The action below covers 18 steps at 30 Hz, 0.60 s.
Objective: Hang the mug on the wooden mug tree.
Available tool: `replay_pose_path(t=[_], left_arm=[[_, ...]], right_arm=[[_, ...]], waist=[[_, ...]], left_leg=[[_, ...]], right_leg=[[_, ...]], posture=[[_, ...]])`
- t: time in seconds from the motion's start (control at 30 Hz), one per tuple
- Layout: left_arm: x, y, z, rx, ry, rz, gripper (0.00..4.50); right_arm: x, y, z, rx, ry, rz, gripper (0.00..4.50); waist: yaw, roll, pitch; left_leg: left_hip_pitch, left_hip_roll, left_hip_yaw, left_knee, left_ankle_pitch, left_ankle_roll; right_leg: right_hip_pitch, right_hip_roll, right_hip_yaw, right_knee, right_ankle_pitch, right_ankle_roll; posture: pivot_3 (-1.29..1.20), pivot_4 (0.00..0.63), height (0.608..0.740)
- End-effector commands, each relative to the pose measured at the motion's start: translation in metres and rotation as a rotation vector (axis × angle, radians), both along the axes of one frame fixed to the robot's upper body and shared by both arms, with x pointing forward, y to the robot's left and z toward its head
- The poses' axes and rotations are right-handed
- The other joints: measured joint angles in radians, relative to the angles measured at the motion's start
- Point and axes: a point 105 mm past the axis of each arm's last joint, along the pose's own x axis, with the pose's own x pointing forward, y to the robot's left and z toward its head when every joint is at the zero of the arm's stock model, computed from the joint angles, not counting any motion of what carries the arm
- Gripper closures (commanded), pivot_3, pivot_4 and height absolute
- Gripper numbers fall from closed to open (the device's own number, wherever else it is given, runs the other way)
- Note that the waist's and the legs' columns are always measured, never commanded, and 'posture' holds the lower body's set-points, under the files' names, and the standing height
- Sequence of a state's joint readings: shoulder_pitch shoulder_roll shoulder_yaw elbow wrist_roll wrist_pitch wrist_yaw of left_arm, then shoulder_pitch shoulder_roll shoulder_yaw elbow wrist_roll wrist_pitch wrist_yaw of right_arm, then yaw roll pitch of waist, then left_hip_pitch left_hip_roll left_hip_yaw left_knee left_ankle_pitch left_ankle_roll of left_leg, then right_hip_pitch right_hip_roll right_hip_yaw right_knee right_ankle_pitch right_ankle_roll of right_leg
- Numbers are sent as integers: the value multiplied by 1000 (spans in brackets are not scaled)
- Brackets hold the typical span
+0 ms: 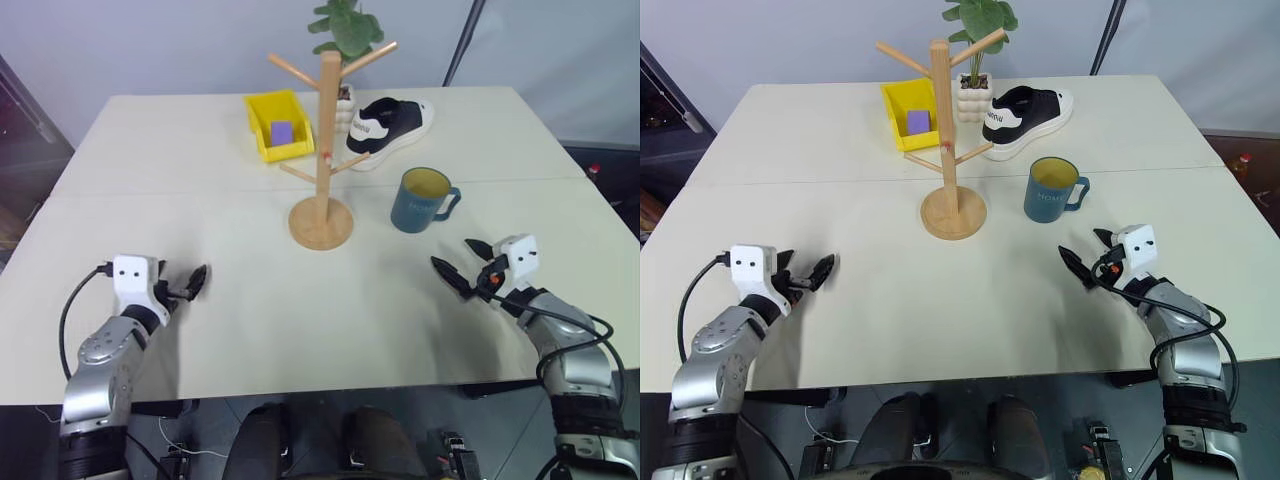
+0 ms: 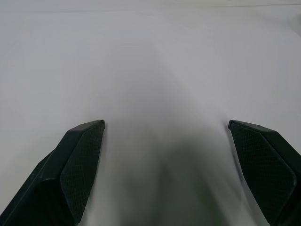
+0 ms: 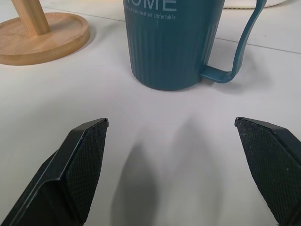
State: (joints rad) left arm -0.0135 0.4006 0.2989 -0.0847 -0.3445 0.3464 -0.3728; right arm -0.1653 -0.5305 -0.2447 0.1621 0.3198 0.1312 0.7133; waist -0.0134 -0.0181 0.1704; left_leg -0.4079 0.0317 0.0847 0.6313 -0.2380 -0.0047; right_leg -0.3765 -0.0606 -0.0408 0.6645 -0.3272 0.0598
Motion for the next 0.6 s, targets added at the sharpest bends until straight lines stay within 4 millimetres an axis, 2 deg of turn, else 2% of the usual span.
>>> replay_pose_path(t=[0.03,0.23,0.37,0.5,0.6], left_arm=[[-1,-4,10,7,-34,-21,0],[-2,-10,12,-22,-41,-42,0],[-1,-23,17,-7,-59,-121,0],[-5,-58,36,-9,-127,-312,0],[-15,-93,45,-12,-152,-504,0]], right_arm=[[1,-2,10,0,-34,4,39],[-1,-6,10,-10,-32,-15,39],[-1,-11,10,-18,-46,-55,39],[6,-15,14,-22,-69,-105,39],[16,-27,22,-3,-101,-204,39]], waist=[[0,0,0],[0,0,0],[0,0,0],[0,0,0],[-1,1,0]], left_leg=[[0,0,0,0,0,0],[0,0,0,0,0,0],[0,0,0,0,0,0],[0,0,0,0,0,0],[0,0,0,0,0,0]], right_leg=[[0,0,0,0,0,0],[0,0,0,0,0,0],[0,0,0,0,0,0],[0,0,0,0,0,0],[0,0,0,0,0,0]], posture=[[0,150,740],[0,150,740],[0,150,740],[0,150,740],[0,150,740]])
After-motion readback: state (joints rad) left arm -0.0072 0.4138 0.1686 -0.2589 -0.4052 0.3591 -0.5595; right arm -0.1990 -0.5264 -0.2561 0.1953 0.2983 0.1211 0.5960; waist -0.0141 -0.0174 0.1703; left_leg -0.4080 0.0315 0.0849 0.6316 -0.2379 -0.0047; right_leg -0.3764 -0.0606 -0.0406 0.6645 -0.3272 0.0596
